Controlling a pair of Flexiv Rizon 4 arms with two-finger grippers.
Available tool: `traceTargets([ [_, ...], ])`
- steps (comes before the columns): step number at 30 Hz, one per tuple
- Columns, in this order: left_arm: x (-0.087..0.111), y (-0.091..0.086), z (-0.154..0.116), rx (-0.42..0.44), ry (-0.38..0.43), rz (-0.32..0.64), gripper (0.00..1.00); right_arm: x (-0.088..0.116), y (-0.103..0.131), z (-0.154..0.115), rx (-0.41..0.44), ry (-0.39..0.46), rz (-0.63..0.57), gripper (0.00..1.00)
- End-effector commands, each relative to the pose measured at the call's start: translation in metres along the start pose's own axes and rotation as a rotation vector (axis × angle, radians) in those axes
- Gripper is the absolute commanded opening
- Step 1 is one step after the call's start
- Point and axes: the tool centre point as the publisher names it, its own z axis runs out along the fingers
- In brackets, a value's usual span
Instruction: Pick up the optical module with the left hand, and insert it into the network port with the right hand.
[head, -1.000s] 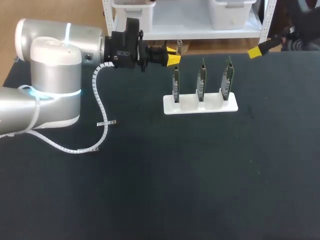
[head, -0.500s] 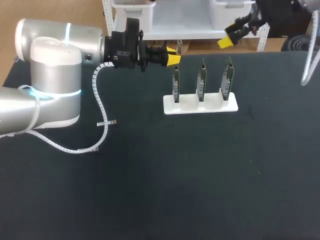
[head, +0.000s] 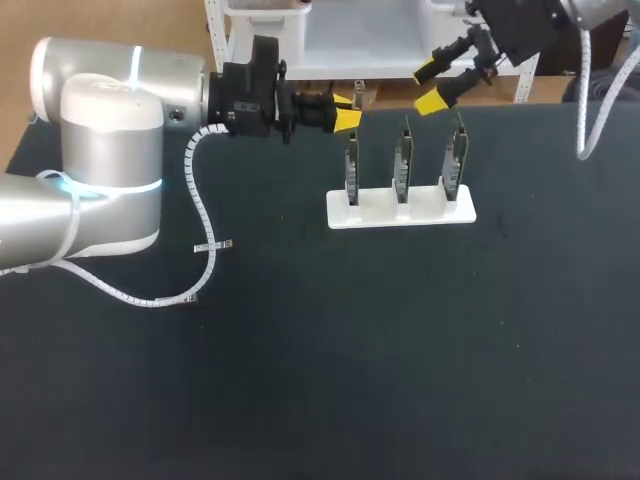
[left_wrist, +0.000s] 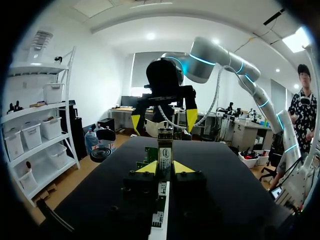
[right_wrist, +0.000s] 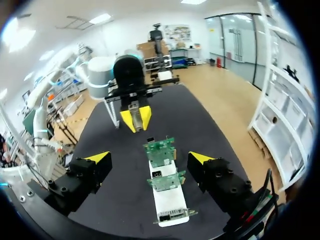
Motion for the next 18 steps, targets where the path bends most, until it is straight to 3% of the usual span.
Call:
traceTargets([
  [1,0.000,-0.001,0.000,-0.006,-0.001,0.001,0.00,-0.011,-0.008,0.005,-0.073,0.032,-0.019,1.00],
  [18,0.000,-0.001,0.000,-0.006,-0.001,0.001,0.00,-0.023,0.002,0.022,-0.063,0.005,-0.059,1.00],
])
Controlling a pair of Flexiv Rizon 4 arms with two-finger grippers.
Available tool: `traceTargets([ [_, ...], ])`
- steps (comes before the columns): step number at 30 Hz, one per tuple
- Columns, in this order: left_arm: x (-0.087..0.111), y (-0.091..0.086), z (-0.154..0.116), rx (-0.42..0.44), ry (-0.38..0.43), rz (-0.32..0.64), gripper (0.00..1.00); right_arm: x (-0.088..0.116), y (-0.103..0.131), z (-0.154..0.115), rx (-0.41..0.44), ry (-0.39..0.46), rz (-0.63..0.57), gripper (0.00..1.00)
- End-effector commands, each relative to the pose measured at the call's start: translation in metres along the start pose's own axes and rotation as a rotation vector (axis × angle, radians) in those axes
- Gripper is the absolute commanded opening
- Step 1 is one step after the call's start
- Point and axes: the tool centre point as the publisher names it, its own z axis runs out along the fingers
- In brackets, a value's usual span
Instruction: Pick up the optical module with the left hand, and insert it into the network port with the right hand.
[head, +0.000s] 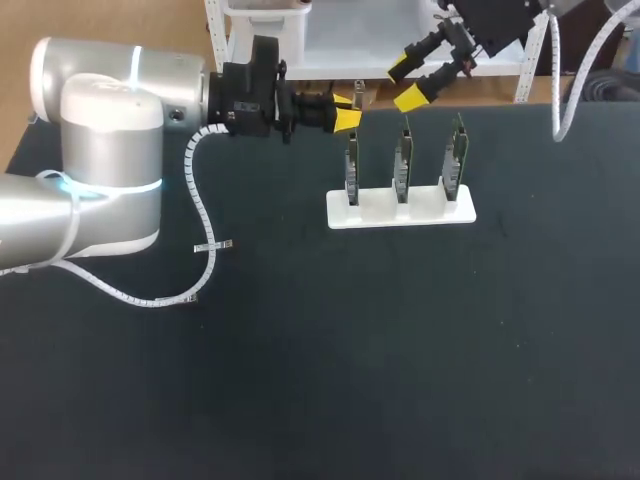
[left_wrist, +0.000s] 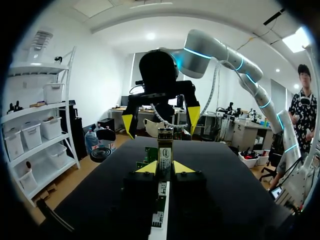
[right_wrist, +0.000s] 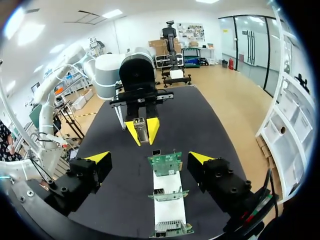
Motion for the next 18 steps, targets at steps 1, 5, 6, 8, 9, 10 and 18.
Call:
traceTargets([
  [1,0.000,-0.001,0.000,-0.006,-0.001,0.001,0.00,-0.001,-0.001,0.004,0.004,0.002,-0.016,1.00],
  [5,0.000,-0.001,0.000,-0.006,-0.001,0.001,0.00,-0.006,-0.005,0.007,-0.013,0.020,-0.047,1.00],
  [6,0.000,-0.001,0.000,-0.006,-0.001,0.001,0.00,-0.007,-0.005,0.008,-0.017,0.024,-0.053,1.00],
  [8,0.000,-0.001,0.000,-0.006,-0.001,0.001,0.00,-0.009,-0.007,0.010,-0.026,0.031,-0.067,1.00],
  [9,0.000,-0.001,0.000,-0.006,-0.001,0.001,0.00,-0.009,-0.008,0.011,-0.028,0.033,-0.069,1.00],
  [10,0.000,-0.001,0.000,-0.006,-0.001,0.001,0.00,-0.010,-0.009,0.011,-0.030,0.034,-0.071,1.00],
  [18,0.000,-0.001,0.000,-0.006,-0.001,0.001,0.00,-0.020,-0.009,0.015,-0.050,0.018,-0.094,1.00],
])
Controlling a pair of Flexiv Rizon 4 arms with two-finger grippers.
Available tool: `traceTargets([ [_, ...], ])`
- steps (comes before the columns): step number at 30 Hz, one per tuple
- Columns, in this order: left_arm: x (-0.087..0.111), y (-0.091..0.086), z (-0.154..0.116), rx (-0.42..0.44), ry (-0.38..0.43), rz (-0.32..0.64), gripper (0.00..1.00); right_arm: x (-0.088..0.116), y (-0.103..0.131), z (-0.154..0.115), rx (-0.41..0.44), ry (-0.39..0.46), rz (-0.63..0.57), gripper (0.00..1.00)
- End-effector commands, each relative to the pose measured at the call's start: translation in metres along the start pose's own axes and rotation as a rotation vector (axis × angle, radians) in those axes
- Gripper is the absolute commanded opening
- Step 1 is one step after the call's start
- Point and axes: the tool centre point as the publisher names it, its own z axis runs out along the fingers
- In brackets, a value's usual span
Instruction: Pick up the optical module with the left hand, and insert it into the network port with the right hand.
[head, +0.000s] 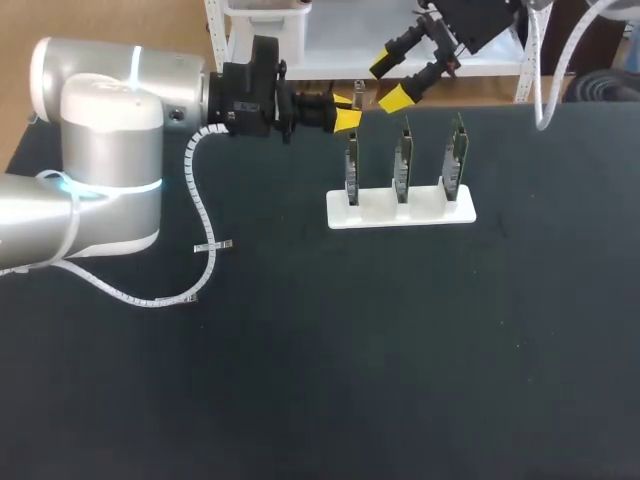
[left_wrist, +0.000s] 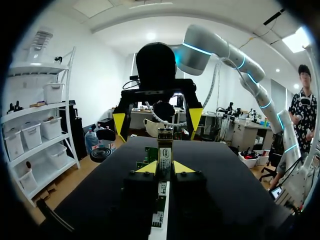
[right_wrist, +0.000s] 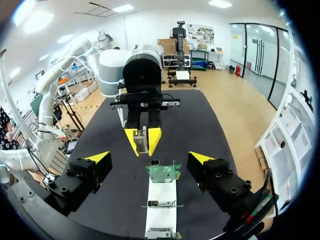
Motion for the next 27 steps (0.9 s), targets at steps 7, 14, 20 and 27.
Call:
traceTargets([
  [7,0.000,-0.001,0.000,-0.005,-0.001,0.001,0.00,-0.010,-0.008,0.003,-0.045,-0.060,0.002,1.00],
  [14,0.000,-0.001,0.000,-0.005,-0.001,0.001,0.00,-0.014,-0.005,0.010,-0.083,-0.136,0.016,1.00],
  [20,0.000,-0.001,0.000,-0.005,-0.001,0.001,0.00,-0.013,-0.003,0.009,-0.080,-0.106,0.022,1.00],
  [27,0.000,-0.001,0.000,-0.005,-0.001,0.001,0.00,-0.016,0.001,0.010,-0.088,-0.104,0.021,1.00],
])
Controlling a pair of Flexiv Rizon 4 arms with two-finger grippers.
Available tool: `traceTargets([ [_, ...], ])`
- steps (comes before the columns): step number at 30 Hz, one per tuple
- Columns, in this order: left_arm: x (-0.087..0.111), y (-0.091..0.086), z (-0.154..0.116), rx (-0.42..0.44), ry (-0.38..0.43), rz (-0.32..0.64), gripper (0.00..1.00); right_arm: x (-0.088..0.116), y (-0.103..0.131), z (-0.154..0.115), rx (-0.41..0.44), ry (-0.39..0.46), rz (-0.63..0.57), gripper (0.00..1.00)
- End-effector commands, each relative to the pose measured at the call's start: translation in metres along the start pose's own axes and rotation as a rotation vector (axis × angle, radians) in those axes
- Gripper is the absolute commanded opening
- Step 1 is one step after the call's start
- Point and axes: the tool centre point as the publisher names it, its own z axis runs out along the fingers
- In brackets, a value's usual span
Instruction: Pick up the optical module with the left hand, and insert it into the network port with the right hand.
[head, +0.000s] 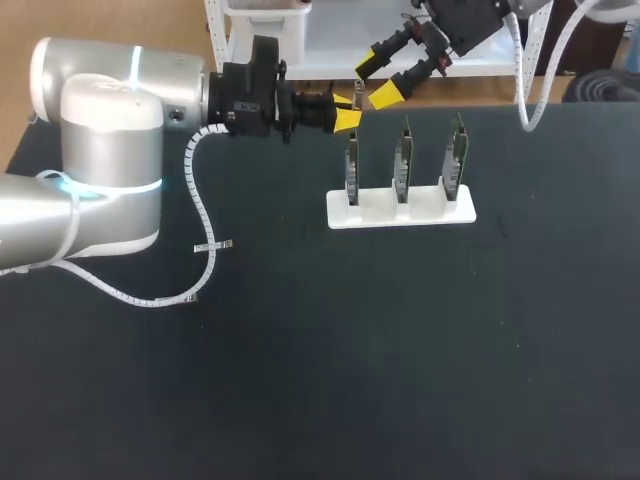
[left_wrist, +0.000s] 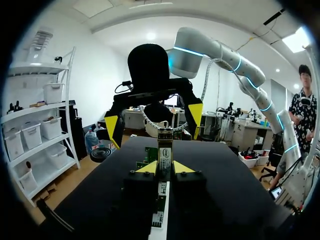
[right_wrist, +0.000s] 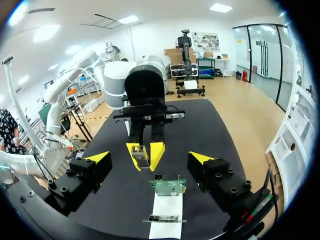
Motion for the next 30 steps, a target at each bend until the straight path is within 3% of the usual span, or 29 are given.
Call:
traceTargets([
  [1,0.000,-0.001,0.000,-0.005,-0.001,0.001,0.00,-0.002,0.001,0.000,0.000,0.003,-0.002,1.00],
  [30,0.000,-0.001,0.000,-0.005,-0.001,0.001,0.00,-0.012,0.002,0.013,-0.022,0.004,0.015,1.00],
])
